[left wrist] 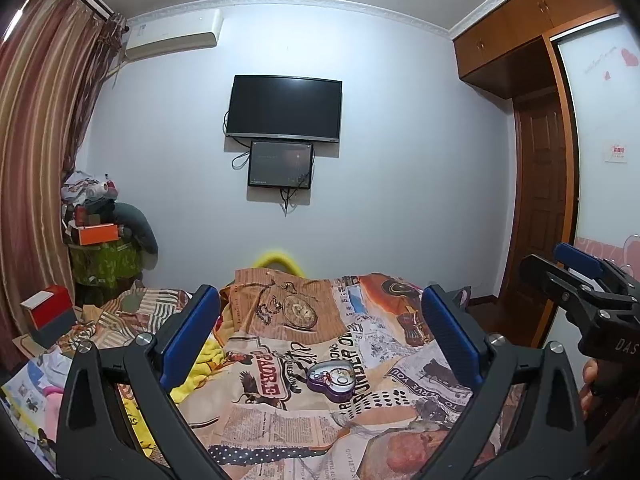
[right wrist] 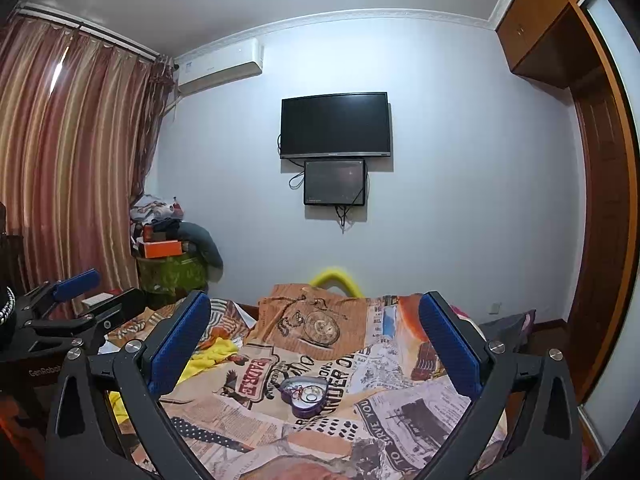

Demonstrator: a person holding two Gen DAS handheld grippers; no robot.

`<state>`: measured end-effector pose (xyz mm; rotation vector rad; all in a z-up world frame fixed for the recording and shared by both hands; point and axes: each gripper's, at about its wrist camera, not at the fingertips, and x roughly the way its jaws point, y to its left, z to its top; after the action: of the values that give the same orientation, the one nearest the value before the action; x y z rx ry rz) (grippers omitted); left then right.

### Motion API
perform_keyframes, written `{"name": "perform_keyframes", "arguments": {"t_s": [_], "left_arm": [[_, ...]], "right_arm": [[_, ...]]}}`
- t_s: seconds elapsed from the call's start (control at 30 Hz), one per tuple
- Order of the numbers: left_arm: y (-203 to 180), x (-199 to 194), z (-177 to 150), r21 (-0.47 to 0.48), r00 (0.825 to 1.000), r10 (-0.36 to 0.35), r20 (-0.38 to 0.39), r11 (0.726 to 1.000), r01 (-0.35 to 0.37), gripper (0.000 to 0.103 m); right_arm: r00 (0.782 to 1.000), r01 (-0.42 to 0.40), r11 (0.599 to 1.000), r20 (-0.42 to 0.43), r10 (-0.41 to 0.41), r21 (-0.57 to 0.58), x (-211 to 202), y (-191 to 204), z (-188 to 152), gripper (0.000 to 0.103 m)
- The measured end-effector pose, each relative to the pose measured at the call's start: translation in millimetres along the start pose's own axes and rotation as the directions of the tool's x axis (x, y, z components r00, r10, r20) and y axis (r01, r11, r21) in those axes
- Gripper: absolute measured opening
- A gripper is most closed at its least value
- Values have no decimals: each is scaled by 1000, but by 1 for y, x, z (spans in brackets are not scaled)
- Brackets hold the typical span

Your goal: Organize jewelry

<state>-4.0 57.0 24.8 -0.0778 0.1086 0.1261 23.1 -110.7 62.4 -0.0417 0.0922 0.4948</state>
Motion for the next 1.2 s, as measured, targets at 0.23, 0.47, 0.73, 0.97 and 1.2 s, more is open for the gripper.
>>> {"name": "perform_keyframes", "arguments": {"t_s": [0.23, 0.47, 0.73, 0.97, 1.2], "left_arm": [[1, 5, -2, -12, 1000, -8, -16, 1000, 8, 102], [-1, 9, -3, -12, 1000, -9, -22, 1000, 8, 102], [-1, 14, -3, -10, 999, -19, -32, 1000, 19, 102], [0, 19, -4, -21, 998, -32, -46, 999, 31, 102], [2, 22, -4, -31, 998, -36, -53, 999, 35, 102]], "right_arm": [[1000, -8, 1000, -17, 8, 15, 0, -2, -2, 103], [999, -11, 1000, -35, 12, 25, 1, -5, -2, 103], [999, -8, 999, -43, 10, 39, 1, -8, -1, 103], [999, -4, 999, -50, 6, 40, -2, -10, 0, 103], [998, -5, 999, -58, 8, 50, 0, -11, 1, 103]]}}
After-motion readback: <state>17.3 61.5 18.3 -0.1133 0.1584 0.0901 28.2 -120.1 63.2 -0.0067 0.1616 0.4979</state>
